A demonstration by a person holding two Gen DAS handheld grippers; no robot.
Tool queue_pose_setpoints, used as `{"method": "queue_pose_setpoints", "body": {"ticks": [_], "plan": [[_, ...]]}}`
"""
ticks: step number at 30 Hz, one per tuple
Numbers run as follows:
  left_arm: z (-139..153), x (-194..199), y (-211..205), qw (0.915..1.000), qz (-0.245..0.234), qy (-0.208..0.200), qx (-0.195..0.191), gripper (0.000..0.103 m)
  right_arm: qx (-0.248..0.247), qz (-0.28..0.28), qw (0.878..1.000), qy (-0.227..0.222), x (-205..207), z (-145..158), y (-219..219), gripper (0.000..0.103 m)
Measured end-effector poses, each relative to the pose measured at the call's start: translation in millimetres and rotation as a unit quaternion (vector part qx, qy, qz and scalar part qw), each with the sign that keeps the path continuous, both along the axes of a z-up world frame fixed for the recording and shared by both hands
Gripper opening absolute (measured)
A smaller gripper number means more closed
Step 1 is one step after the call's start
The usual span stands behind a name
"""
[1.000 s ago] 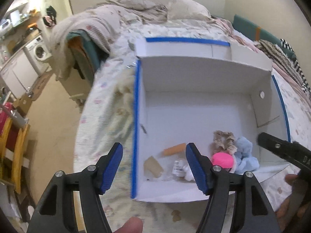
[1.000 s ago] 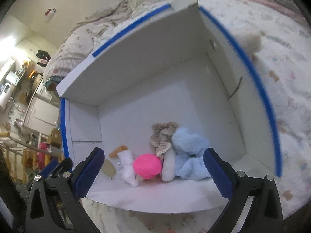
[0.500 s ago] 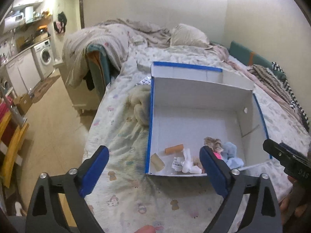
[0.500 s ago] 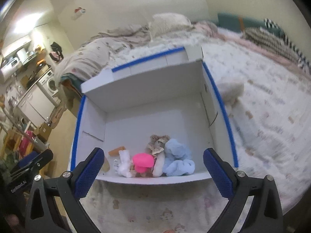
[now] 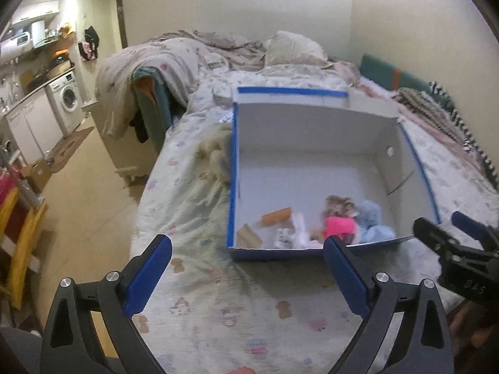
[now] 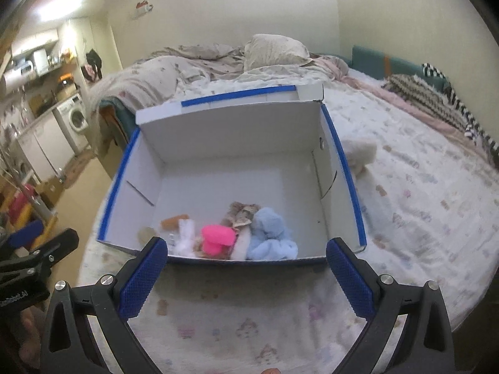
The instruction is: Organize soft objects
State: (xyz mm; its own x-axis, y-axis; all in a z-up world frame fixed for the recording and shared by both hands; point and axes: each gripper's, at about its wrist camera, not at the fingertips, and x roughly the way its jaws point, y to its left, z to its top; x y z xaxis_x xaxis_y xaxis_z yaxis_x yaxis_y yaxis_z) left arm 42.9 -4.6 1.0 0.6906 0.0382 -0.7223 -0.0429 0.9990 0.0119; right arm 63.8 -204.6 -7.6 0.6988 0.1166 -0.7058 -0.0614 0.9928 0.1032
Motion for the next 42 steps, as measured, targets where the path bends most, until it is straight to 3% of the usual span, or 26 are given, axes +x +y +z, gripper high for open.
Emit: {"method": "queue_pose_setpoints", "body": {"ticks": [4, 17, 42], "plan": [[-5.7, 6.1, 6.9, 0.9997, 0.008, 0.014, -0.021, 0.097, 0.003, -0.009, 1.0, 0.013, 7.6, -7.0, -2.9, 0.103], [-3.4, 4.0, 8.8, 0.9995, 0.006, 0.012, -0.027, 0.097, -0.001, 0.003, 1.0, 0.014, 10.6, -8.2, 4.9, 0.103], [-7.6, 5.7, 8.6, 0.9997, 0.001, 0.017, -0.019, 0.097, -0.008, 0.004, 1.0, 0.013, 8.4, -7.2, 8.7, 0.103]]}}
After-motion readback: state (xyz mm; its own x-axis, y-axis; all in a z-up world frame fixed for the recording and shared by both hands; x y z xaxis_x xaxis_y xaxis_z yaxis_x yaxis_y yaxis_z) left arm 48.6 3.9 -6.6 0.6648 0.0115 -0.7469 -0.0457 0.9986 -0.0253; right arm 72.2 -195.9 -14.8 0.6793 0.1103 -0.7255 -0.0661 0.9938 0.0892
